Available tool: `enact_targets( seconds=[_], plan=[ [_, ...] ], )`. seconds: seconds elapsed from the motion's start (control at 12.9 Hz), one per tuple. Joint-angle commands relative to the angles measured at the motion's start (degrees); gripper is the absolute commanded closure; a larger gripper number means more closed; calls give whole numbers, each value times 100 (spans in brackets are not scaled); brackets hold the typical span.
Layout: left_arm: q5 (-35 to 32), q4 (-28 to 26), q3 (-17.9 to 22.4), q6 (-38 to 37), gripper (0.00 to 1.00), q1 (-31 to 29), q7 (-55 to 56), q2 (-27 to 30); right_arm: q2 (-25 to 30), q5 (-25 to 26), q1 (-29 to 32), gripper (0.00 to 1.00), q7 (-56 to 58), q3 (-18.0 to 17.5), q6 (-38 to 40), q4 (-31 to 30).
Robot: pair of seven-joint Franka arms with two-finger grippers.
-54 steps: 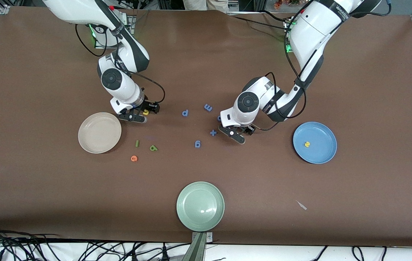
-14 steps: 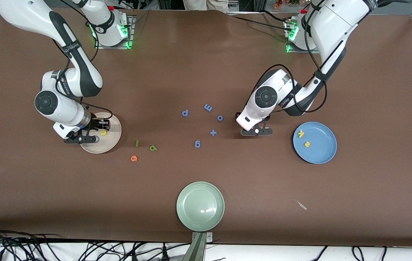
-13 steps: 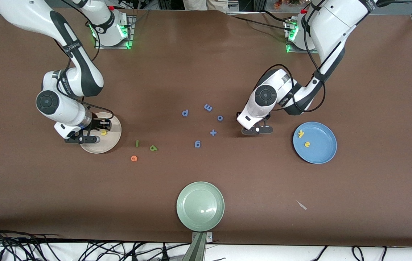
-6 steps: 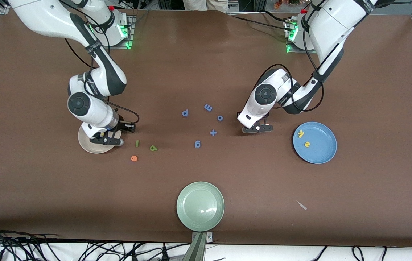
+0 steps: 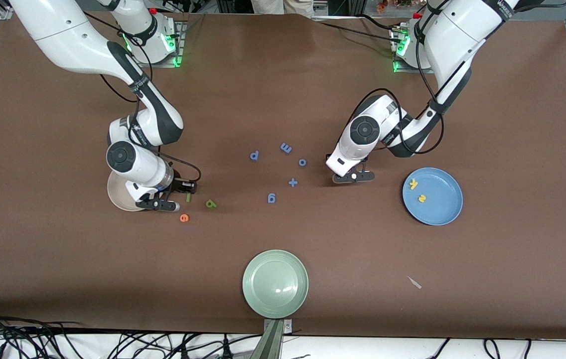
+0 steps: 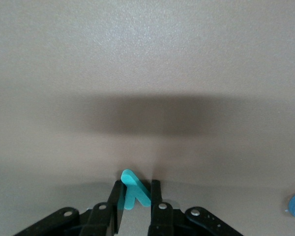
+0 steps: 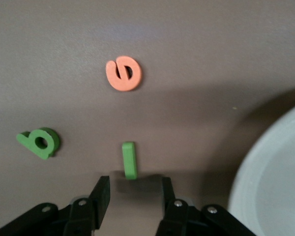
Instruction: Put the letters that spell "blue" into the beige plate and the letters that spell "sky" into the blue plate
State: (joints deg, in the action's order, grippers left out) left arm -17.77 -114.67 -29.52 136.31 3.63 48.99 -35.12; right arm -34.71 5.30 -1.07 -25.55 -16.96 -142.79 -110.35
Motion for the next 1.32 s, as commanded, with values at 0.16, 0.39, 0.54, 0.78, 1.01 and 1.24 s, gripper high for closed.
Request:
enact_targets(
  seconds=[0.16, 0.39, 0.54, 0.78, 1.01, 1.24],
  plan=[
    [-192, 67, -27, -349, 88, -143, -327, 242, -212, 270, -60, 61, -117, 26, -153, 198],
    [-113, 392, -36, -1218, 89, -406, -1055, 549, -221, 427, -60, 80, -117, 78, -152, 180],
    [-87, 664, -36, -1825, 89, -713, -1871, 673, -212, 428, -60, 93, -99, 78, -144, 189],
    [-95, 780, -19, -2012, 88, -1266, -3101, 726, 15, 428, -60, 95, -20, 78, 74, 189],
    [-358, 832, 60, -1829, 88, -1943, -4464, 621, 455, 428, -34, 95, 618, 289, 795, 198],
    [-648, 815, 69, -1364, 88, -2392, -4941, 270, 745, 428, -8, 92, 1331, 613, 1261, 198]
  ],
)
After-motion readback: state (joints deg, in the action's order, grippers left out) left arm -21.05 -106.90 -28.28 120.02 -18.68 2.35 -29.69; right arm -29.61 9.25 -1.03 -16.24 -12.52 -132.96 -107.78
